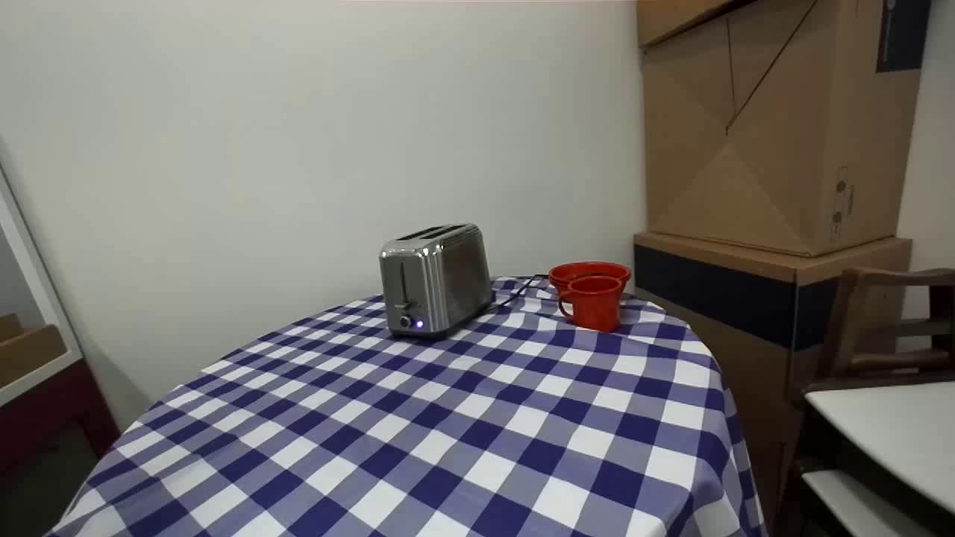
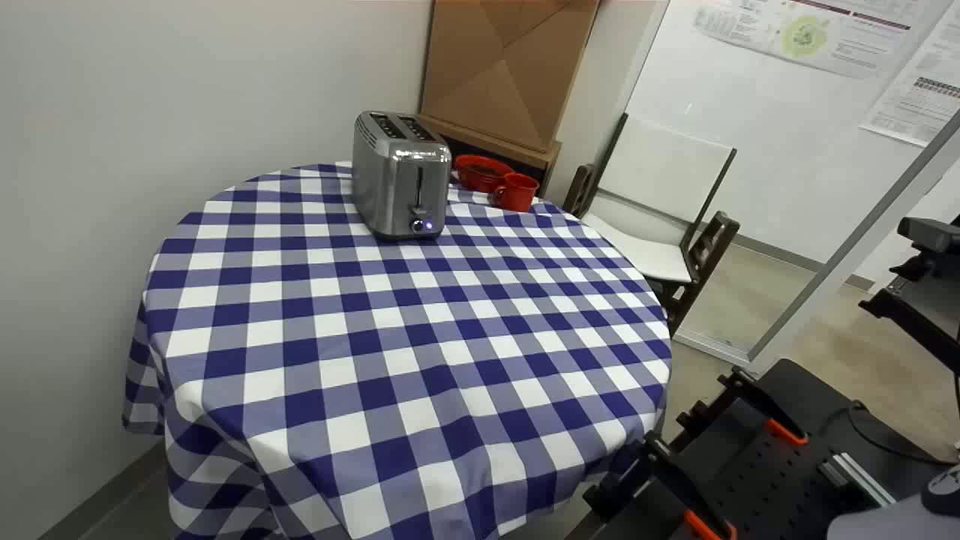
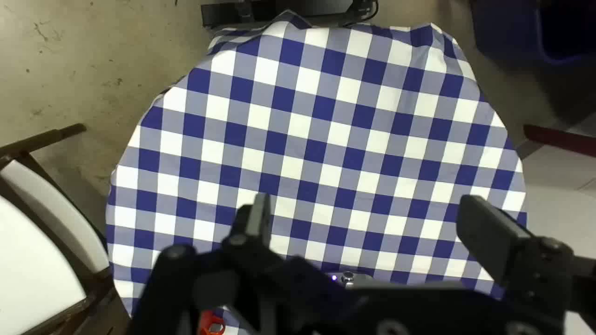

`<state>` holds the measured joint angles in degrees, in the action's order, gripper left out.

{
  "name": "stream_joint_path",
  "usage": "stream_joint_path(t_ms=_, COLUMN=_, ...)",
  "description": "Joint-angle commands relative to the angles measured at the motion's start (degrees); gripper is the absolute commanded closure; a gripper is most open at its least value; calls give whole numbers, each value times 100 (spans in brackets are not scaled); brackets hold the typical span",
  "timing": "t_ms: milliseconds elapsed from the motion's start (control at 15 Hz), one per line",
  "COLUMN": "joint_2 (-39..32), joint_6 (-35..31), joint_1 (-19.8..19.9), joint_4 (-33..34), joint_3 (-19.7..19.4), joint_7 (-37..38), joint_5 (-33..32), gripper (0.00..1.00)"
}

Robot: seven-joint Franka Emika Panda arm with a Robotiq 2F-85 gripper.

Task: Press the button on the toaster

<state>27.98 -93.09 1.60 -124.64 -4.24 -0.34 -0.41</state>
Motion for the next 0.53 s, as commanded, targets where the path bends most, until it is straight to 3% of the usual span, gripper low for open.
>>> stream_joint_path(t_ms=0, joint_2=-7, joint_6=9, joint_1=52, joint_4=12, joint_3=39, joint_7=-20, joint_5=18, gripper=0)
stream_joint_path(t_ms=267, joint_2=-23, joint_6=-148, joint_1=66, joint_4=-32, joint_3=99, joint_7=91, joint_5=-45, gripper=0)
stream_joint_path(t_ms=467, joint_2=-1, joint_6=-1123, joint_1=129, joint_4=-329, joint_3=275, joint_7=454, joint_5=-318, gripper=0)
